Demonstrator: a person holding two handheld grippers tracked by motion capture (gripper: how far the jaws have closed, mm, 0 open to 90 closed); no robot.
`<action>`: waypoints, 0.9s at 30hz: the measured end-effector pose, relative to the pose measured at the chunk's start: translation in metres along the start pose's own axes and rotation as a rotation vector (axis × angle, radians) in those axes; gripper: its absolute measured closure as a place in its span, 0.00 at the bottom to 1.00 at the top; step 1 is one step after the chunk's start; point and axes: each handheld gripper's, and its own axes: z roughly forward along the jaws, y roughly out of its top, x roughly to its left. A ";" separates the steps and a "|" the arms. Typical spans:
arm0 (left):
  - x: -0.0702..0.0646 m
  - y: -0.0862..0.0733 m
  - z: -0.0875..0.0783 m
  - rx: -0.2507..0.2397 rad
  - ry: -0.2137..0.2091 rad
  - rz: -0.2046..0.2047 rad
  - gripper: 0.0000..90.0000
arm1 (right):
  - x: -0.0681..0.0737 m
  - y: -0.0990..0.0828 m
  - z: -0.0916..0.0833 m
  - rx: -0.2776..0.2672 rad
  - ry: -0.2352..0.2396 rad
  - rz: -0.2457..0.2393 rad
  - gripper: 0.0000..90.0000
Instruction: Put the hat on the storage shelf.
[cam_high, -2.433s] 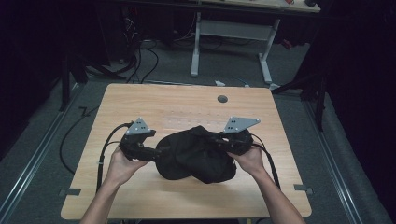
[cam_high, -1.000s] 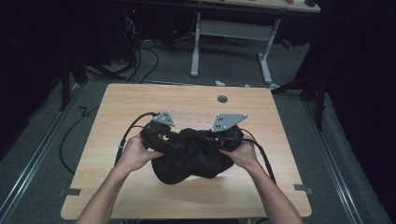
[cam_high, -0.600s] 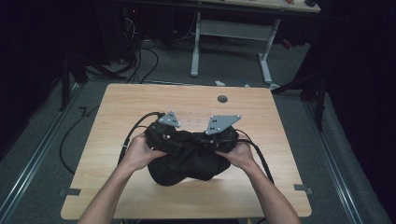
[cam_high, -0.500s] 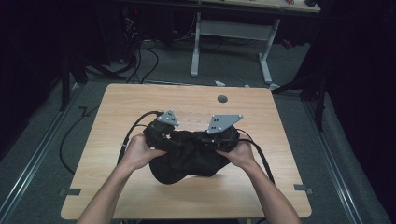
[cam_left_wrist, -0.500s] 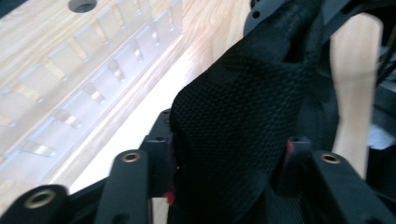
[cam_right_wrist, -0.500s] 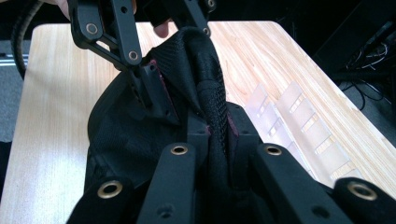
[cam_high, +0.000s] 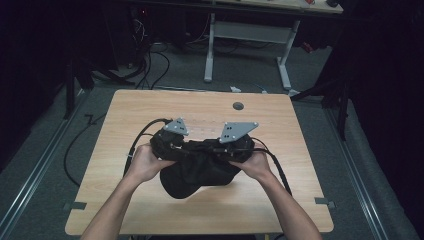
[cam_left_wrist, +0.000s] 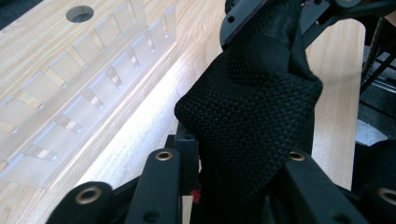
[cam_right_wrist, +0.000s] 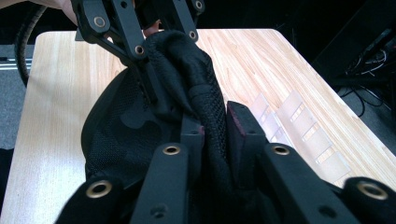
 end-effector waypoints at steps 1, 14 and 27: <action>0.000 0.000 -0.001 0.001 -0.001 0.006 0.82 | 0.000 0.000 0.000 -0.002 0.001 0.006 0.84; 0.004 0.003 -0.009 -0.029 0.003 -0.005 0.86 | -0.003 0.000 -0.010 -0.028 0.003 0.059 0.59; 0.019 0.006 -0.036 -0.146 0.042 -0.076 0.87 | -0.014 -0.038 -0.050 -0.050 -0.162 0.264 0.55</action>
